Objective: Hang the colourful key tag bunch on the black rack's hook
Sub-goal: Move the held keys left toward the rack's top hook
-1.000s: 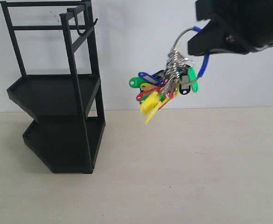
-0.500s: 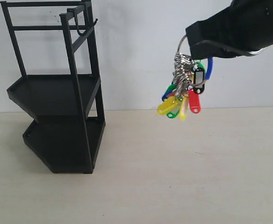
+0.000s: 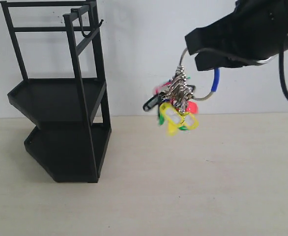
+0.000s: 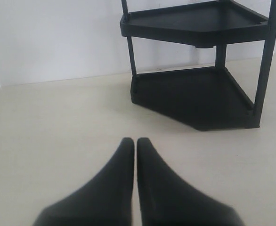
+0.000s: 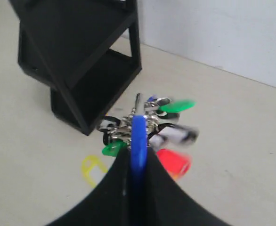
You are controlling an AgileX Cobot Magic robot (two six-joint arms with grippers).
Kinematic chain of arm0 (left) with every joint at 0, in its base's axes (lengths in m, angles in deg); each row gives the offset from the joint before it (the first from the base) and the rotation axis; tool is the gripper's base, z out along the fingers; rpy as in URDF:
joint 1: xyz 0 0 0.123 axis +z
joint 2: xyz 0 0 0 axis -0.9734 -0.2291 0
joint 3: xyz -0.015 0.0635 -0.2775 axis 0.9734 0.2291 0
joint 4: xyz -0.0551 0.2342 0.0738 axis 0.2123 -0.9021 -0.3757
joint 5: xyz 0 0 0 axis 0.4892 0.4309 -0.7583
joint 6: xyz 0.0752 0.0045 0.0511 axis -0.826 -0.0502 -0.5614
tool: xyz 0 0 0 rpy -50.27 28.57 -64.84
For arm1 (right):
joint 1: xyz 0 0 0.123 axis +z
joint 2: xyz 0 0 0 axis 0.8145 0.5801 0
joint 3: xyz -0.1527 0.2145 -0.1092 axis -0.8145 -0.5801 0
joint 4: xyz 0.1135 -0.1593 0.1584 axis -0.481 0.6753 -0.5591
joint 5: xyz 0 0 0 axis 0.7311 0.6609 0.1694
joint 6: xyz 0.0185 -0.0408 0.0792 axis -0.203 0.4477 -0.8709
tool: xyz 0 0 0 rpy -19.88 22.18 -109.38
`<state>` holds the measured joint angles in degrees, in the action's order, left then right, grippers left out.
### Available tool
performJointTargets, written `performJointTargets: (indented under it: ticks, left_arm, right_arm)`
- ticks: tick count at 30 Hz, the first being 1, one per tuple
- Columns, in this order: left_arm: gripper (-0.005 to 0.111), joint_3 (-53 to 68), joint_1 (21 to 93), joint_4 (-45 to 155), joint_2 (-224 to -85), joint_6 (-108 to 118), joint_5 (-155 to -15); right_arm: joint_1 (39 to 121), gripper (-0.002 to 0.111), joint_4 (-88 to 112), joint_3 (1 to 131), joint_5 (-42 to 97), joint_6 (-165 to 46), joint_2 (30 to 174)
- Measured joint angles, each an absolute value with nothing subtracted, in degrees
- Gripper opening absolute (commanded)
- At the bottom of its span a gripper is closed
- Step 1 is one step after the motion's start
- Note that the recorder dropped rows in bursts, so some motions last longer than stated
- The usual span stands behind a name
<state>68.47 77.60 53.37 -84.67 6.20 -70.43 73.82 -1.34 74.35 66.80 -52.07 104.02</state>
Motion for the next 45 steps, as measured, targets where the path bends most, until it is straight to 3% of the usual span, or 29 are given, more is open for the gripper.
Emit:
performJointTargets:
  ticks: [4, 8, 11, 13, 16, 19, 35, 45]
  left_arm:
    - [0.004, 68.47, 77.60, 53.37, -84.67, 6.20, -70.43]
    - [0.004, 68.47, 77.60, 53.37, -84.67, 6.20, -70.43]
    - [0.004, 68.47, 77.60, 53.37, -84.67, 6.20, -70.43]
    - [0.004, 68.47, 77.60, 53.37, -84.67, 6.20, -70.43]
    - [0.004, 68.47, 77.60, 53.37, -84.67, 6.20, -70.43]
    - [0.004, 68.47, 77.60, 53.37, -84.67, 6.20, -70.43]
    - [0.004, 68.47, 77.60, 53.37, -84.67, 6.20, -70.43]
    - [0.004, 68.47, 77.60, 53.37, -84.67, 6.20, -70.43]
  right_arm:
    - [73.28, 0.000, -0.68, 78.13, 62.72, -52.58, 103.45]
    - [72.92, 0.000, 0.61, 77.43, 68.42, -56.05, 106.11]
    - [76.78, 0.000, -5.10, 78.04, 66.96, -43.09, 106.11]
    - [77.63, 0.000, -0.53, 78.19, 65.83, -54.37, 106.11]
    - [78.54, 0.000, 2.63, 78.45, 66.69, -49.45, 106.35]
    - [78.96, 0.000, 4.62, 78.48, 65.41, -58.67, 106.59]
    - [80.04, 0.000, 3.37, 78.83, 64.87, -53.73, 107.09]
    - [81.93, 0.000, -0.35, 78.83, 55.27, -56.62, 110.71]
